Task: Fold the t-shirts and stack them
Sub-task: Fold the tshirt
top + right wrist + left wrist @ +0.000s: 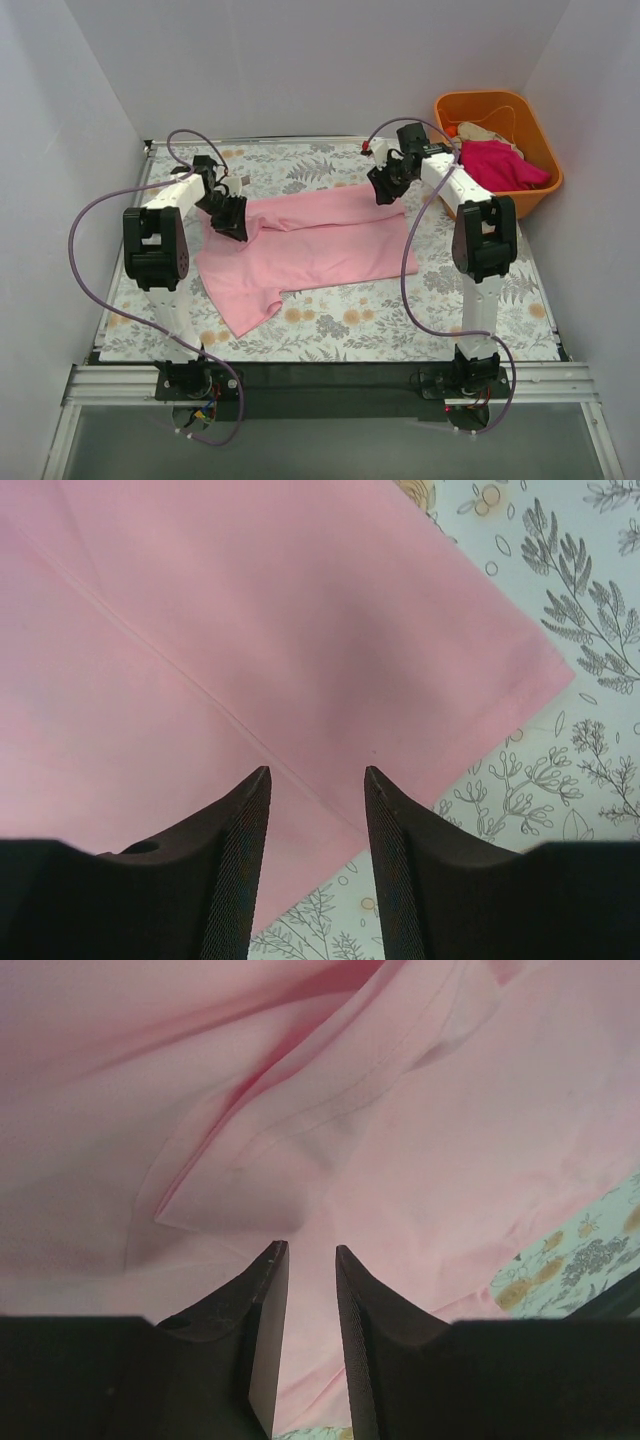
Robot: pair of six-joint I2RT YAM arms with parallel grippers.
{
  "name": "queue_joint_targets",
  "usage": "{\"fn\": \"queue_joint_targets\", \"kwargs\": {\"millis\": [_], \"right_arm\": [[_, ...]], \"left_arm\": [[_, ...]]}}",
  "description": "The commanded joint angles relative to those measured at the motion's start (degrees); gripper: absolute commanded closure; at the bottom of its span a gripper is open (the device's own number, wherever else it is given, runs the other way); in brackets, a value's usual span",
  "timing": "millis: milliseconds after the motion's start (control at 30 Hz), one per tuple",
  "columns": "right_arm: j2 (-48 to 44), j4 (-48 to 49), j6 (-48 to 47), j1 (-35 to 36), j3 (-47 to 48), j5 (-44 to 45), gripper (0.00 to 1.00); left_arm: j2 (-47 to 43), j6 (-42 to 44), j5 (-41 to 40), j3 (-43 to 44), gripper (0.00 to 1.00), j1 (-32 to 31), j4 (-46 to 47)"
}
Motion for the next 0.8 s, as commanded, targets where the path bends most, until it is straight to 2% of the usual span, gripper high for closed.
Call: {"fn": "queue_joint_targets", "kwargs": {"millis": [0, 167, 400, 767], "right_arm": [[-0.05, -0.98, 1.9, 1.3, 3.43, -3.73, 0.58], [-0.66, -1.16, 2.0, 1.21, 2.74, -3.47, 0.59], [-1.45, -1.07, 1.12, 1.21, 1.42, -2.68, 0.59], [-1.28, -0.99, 0.24, 1.3, 1.06, -1.54, 0.59]], "left_arm": [[-4.36, -1.86, -4.49, -0.42, 0.74, 0.2, 2.39], [-3.13, -3.62, -10.03, -0.25, 0.75, 0.2, 4.24], [-0.24, -5.12, -13.98, 3.09, 0.68, 0.29, 5.83], [1.71, -3.54, -13.46, 3.18, 0.66, 0.29, 3.89]]}}
